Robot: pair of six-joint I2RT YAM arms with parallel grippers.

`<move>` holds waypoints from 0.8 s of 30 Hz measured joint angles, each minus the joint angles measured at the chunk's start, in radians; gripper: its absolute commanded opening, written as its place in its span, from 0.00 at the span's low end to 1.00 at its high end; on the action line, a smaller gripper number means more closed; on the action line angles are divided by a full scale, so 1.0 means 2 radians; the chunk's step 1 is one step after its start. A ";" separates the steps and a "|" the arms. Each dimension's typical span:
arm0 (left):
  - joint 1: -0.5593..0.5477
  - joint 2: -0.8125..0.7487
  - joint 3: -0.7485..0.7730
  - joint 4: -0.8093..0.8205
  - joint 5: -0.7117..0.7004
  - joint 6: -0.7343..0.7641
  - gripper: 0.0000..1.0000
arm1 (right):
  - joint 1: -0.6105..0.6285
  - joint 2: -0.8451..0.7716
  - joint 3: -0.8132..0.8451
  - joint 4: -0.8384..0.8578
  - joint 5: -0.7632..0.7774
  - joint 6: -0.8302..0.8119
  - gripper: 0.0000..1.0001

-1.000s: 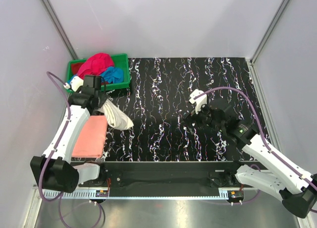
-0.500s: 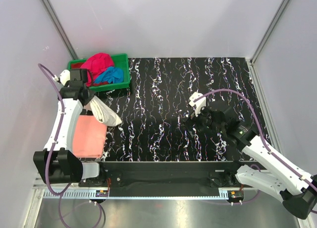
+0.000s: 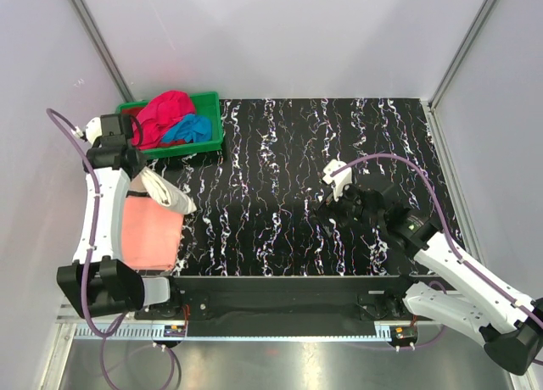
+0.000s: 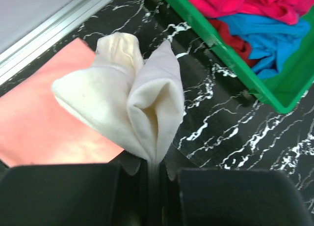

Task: Fold and stack the t-shirts
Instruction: Neatly place the folded tshirt to the corner

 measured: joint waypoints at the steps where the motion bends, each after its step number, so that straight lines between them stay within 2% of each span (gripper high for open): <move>1: 0.004 -0.003 -0.005 -0.001 0.002 0.002 0.00 | 0.000 0.000 -0.001 0.000 -0.002 0.000 1.00; 12: 0.059 -0.038 -0.042 0.009 0.038 0.050 0.00 | 0.000 0.000 -0.007 0.000 -0.011 0.002 1.00; 24: 0.088 -0.045 -0.058 0.039 0.082 0.122 0.00 | 0.000 0.000 -0.016 0.000 -0.014 0.007 1.00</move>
